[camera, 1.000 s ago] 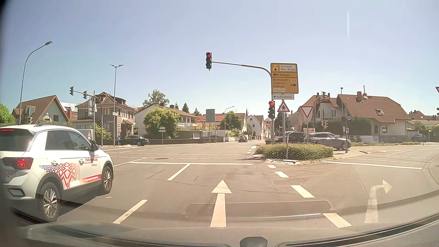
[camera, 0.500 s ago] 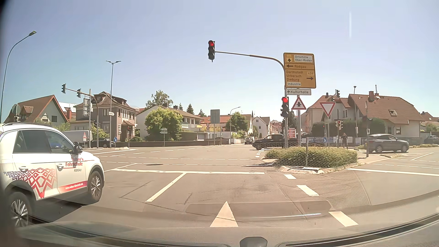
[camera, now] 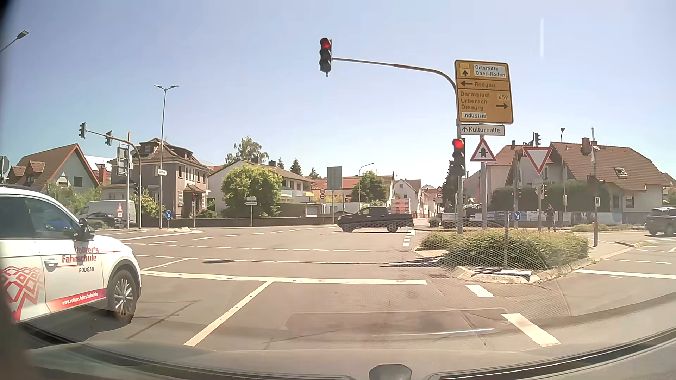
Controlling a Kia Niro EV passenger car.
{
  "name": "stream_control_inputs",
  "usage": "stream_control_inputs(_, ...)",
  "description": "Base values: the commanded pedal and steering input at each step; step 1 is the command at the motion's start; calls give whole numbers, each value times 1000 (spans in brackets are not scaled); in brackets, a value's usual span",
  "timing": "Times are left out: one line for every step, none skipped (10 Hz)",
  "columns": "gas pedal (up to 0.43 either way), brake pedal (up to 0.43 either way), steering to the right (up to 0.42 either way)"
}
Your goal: Follow the waypoints while adhering to traffic rules and regulations
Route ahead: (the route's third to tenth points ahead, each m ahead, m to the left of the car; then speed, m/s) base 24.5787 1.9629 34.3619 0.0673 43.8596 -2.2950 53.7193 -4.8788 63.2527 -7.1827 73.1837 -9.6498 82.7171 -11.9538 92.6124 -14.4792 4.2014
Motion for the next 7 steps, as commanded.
stream_control_inputs(0, 274, -11)
stream_control_inputs(0, 274, -11)
stream_control_inputs(0, 274, -11)
stream_control_inputs(0, 274, -11)
stream_control_inputs(0, 274, -11)
stream_control_inputs(0, 274, -10)
stream_control_inputs(0, 274, -9)
